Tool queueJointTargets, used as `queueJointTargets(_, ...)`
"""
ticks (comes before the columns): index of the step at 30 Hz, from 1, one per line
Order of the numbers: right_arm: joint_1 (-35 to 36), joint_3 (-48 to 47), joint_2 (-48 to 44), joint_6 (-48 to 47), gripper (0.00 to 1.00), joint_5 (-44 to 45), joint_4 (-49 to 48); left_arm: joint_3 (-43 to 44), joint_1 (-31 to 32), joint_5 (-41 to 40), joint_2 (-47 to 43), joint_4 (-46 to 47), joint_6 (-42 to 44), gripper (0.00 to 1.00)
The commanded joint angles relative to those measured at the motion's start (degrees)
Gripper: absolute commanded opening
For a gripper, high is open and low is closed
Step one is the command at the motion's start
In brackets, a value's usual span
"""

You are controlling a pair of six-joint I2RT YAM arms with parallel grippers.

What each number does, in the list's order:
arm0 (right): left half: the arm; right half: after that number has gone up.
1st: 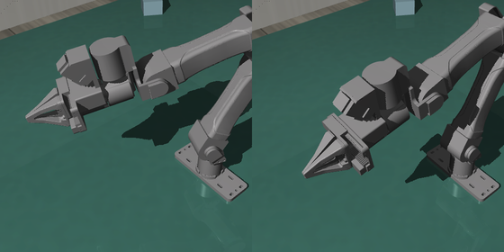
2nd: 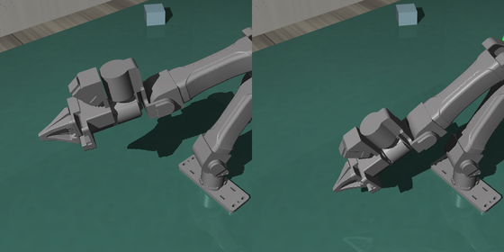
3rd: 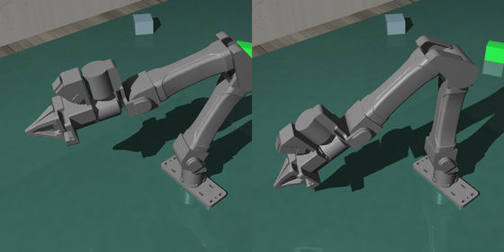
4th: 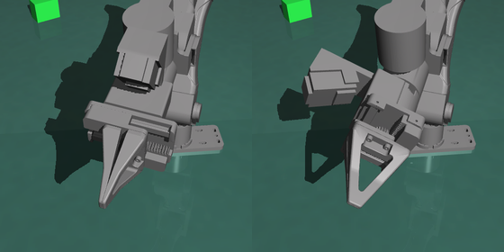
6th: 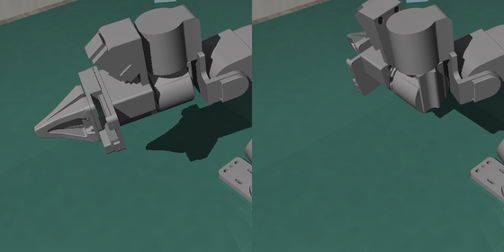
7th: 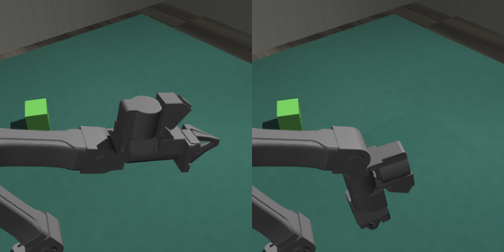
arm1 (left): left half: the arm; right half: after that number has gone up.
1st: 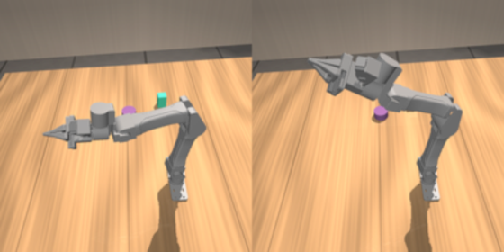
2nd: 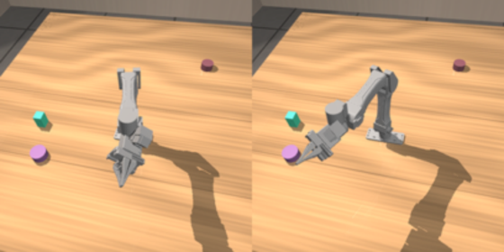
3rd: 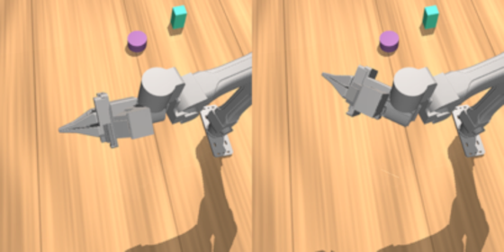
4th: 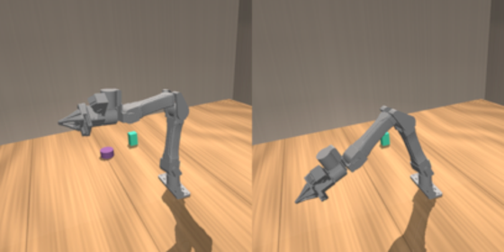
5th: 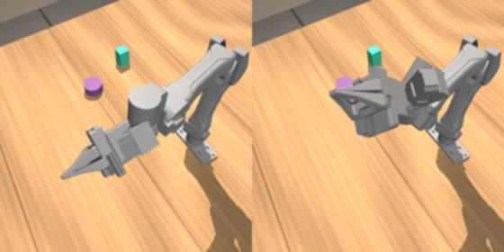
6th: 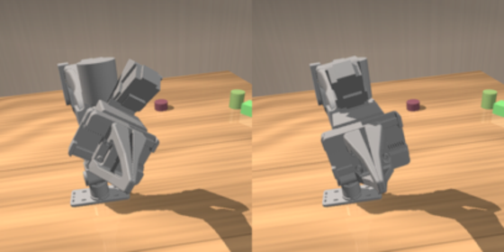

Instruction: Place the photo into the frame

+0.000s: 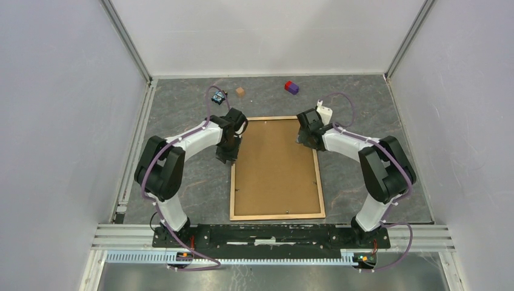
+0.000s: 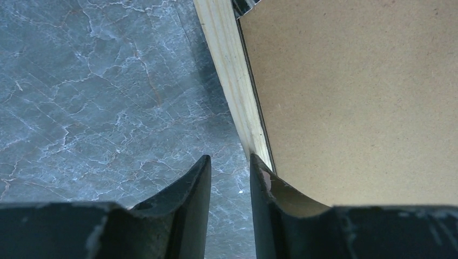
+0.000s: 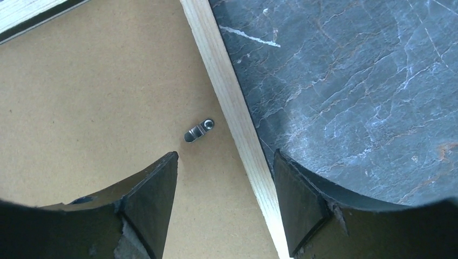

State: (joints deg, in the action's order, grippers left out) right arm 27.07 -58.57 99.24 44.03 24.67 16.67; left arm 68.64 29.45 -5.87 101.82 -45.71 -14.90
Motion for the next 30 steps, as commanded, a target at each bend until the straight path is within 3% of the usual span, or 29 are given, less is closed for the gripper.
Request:
queueJointTargets(1, -0.65, -3.82, 1.58, 3.52, 0.7, 2.74, 2.26, 0.88, 0.08, -2.2, 1.89, -0.94, 2.33, 0.38)
queueJointTargets(18, -1.54, -6.99, 7.77, 3.87, 0.68, 2.27, 8.07, 1.14, 0.1, -1.08, 1.99, -1.24, 1.8, 0.37)
queueJointTargets(30, -1.54, -2.03, 5.78, -1.37, 0.49, -5.08, 6.31, 1.71, 0.08, -1.82, 3.21, -1.53, 1.65, 0.33)
